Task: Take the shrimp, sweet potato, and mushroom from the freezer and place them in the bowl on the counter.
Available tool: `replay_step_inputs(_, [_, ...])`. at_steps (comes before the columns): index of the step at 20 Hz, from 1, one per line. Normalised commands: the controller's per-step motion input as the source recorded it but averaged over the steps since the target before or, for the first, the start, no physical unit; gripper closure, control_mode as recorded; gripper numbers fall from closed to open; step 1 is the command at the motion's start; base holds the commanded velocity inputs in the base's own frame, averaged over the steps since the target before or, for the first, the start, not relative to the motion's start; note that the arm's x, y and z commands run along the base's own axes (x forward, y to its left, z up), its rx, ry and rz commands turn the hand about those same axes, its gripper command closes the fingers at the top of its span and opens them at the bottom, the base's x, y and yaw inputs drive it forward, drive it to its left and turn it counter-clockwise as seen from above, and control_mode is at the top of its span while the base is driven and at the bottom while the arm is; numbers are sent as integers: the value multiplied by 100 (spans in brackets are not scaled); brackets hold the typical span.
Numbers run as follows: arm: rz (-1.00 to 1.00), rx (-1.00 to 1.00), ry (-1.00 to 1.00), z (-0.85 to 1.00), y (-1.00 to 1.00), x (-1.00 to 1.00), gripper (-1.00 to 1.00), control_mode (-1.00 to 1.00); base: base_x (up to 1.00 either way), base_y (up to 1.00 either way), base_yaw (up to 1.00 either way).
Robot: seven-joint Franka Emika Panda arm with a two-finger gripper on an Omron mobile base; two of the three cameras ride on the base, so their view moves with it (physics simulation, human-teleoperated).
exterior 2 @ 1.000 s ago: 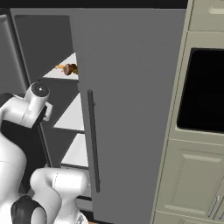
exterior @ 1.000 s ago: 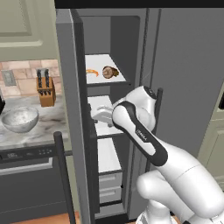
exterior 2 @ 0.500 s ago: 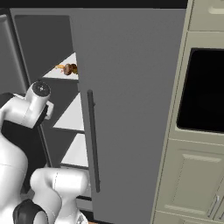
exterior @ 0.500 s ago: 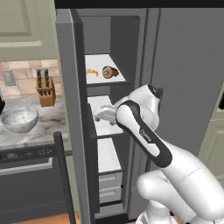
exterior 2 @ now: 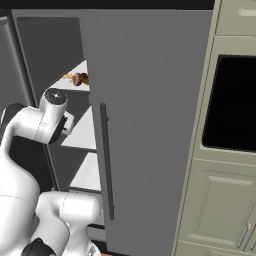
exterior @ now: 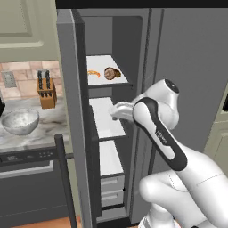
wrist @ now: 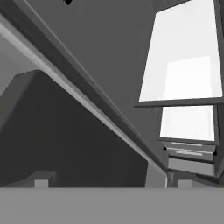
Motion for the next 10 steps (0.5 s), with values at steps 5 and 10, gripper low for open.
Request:
replay_step_inputs(5, [-6,-25,8,6,-48,-15,-100,-100,0,0,0])
replay_step_inputs(10, [-12,-27,11,9,-46,-25,-100,-100,0,0,0])
